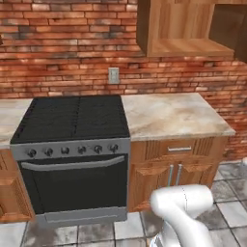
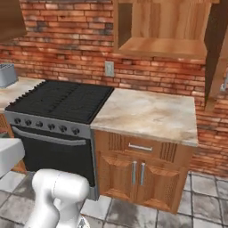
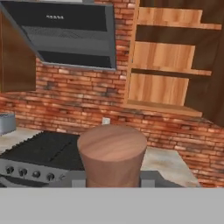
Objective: Retrieve the shaker from the cabinet and place it next the steak on a plate on the dining table.
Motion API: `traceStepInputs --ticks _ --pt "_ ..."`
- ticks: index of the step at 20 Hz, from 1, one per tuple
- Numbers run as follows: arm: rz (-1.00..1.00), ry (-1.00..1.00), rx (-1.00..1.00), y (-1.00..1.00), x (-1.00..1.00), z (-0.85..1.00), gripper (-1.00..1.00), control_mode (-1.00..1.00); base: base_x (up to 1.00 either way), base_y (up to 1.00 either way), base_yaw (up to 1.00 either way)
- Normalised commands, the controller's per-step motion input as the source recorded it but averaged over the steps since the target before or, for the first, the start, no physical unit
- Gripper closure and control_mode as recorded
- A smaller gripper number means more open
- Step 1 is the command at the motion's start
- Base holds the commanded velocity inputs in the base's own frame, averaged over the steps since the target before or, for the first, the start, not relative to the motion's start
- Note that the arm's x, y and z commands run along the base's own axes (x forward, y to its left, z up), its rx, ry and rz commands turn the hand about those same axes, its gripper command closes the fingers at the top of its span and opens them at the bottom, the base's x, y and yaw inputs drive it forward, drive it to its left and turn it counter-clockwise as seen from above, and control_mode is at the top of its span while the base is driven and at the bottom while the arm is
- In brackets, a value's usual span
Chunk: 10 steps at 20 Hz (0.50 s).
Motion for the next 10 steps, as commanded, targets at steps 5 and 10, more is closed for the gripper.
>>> traceStepInputs --ticks 5,10 --pt "0.0 0.0 0.0 0.0 0.0 0.0 1.0 1.0 -0.02 0.06 1.0" --pt "0.0 0.0 0.0 0.0 0.0 0.0 1.0 1.0 -0.01 0.0 1.0"
